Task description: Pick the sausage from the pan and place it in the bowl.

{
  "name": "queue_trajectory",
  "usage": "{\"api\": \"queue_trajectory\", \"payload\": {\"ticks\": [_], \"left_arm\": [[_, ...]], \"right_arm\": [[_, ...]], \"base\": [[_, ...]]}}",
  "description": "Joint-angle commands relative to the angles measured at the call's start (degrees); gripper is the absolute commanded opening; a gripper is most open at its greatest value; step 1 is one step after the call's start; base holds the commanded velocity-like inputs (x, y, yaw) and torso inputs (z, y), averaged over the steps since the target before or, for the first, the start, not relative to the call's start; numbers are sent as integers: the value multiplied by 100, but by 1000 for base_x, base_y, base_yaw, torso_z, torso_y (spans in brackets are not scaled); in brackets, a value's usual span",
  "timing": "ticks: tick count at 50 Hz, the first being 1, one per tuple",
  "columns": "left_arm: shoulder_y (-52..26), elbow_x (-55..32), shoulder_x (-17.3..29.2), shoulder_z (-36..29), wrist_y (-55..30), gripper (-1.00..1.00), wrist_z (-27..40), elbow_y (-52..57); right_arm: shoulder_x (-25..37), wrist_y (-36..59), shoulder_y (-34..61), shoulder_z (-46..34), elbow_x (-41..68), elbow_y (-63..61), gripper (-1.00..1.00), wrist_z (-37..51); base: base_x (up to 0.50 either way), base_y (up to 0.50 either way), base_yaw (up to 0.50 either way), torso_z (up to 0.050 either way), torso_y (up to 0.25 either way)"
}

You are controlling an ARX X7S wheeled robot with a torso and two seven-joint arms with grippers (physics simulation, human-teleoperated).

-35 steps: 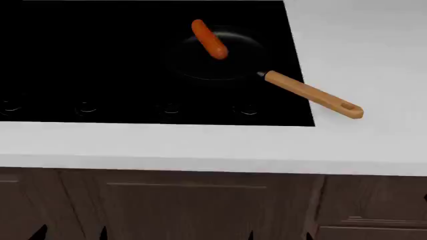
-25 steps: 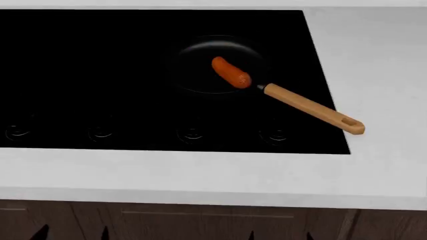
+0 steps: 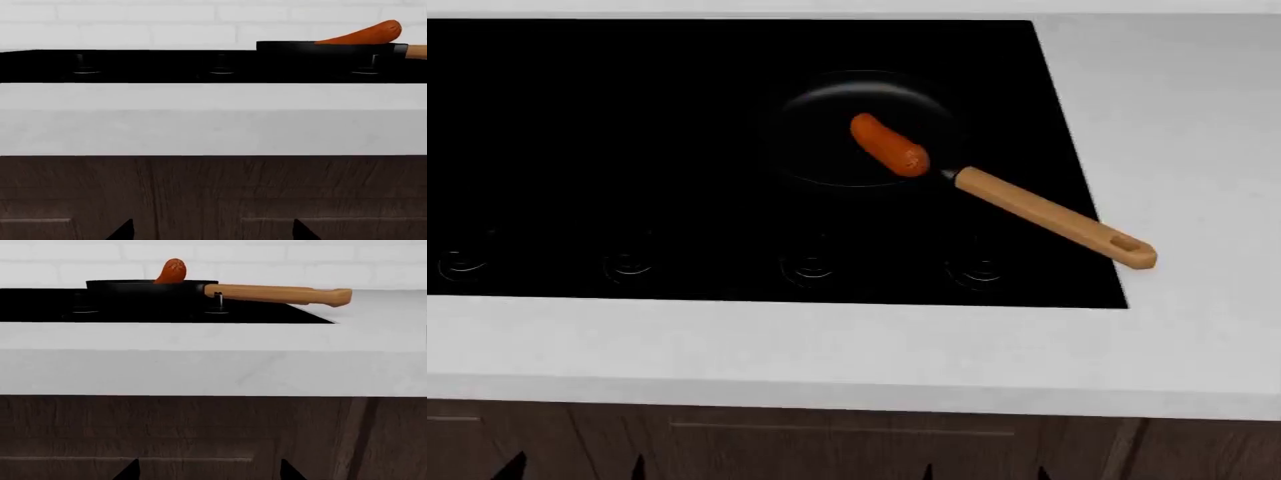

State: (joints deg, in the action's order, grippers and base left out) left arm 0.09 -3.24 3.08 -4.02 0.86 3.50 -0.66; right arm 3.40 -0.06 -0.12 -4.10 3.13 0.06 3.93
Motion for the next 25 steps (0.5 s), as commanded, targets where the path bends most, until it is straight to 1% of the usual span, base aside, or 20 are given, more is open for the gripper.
{"api": "queue_trajectory", "payload": {"ticks": [1, 3, 7, 9, 10, 11, 13, 14, 15, 16, 17, 18, 19, 21, 22, 24, 25], "left_arm": [[14, -138, 53, 162, -597, 100, 57, 821], [-32, -41, 139, 210, -997, 100, 217, 1325], [-179, 109, 413, 200, -2337, 100, 292, 2983], [-324, 165, 545, 169, -3139, 100, 285, 3829], [-525, 142, 638, 196, -3759, 100, 242, 4439], [-589, 143, 678, 197, -3905, 100, 230, 4588], [-1187, 17, 836, 368, -5065, 100, 115, 5565], [-1512, 91, 997, 326, -5579, 100, 129, 5996], [-1856, -248, 1240, 402, -5776, 100, 320, 6065], [-2260, -1107, 2099, 469, -5803, 100, 1180, 6065], [-2782, -1967, 2959, 318, -5609, 100, 2039, 6065], [-3469, -2826, 3818, 48, -5366, 100, 2899, 6064], [-4096, -3686, 4601, -29, -5388, 100, 3758, 6062], [-4960, -5404, 4860, -2, -5611, 100, 5477, 5957], [-5259, -6264, 4933, 49, -5620, 100, 5901, 5824], [-6025, -7907, 5006, -23, -5787, 100, 6150, 5500], [-6163, -8006, 4998, -47, -5804, 100, 6186, 5440]], "right_arm": [[24, 385, 108, 2, -202, -448, 100, 110], [106, 758, 197, 47, -353, -1105, 100, 262], [298, 1784, 358, 216, -442, -2910, 100, 324], [412, 2606, 566, 331, -310, -3942, 100, 221], [500, 3134, 796, 400, -239, -4547, 100, 147], [505, 3322, 893, 452, -183, -4721, 100, 138], [573, 4526, 1623, 719, 92, -5585, 100, 40], [587, 5161, 2052, 883, 275, -5957, 100, -12], [875, 5382, 2408, 982, 820, -6004, 100, 321], [1630, 5447, 2758, 1016, 1679, -6005, 100, 1181], [2416, 5324, 3091, 947, 2539, -6004, 100, 2040], [2941, 5314, 3543, 929, 3398, -6003, 100, 2899], [3222, 5372, 4008, 891, 4258, -6000, 100, 3759], [3386, 5635, 4761, 969, 5977, -5912, 100, 4386], [3427, 5759, 5085, 934, 6297, -5836, 100, 4529], [3466, 5937, 5784, 965, 6893, -5474, 100, 4885], [3483, 5985, 5942, 935, 6978, -5437, 100, 4945]], "base": [[0, 0, 0, 0, 0], [0, 0, 0, 0, 0], [0, 0, 0, 0, 0], [0, 0, 0, 0, 0], [0, 0, 0, 0, 0], [0, 0, 0, 0, 0], [0, 0, 0, 0, 0], [0, 0, 0, 0, 0], [0, 0, 0, 0, 0], [0, 0, 0, 0, 0], [0, 0, 0, 0, 0], [0, 0, 0, 0, 0], [0, 0, 0, 0, 0], [0, 0, 0, 0, 0], [0, 0, 0, 0, 0], [0, 0, 0, 0, 0], [0, 0, 0, 0, 0]]}}
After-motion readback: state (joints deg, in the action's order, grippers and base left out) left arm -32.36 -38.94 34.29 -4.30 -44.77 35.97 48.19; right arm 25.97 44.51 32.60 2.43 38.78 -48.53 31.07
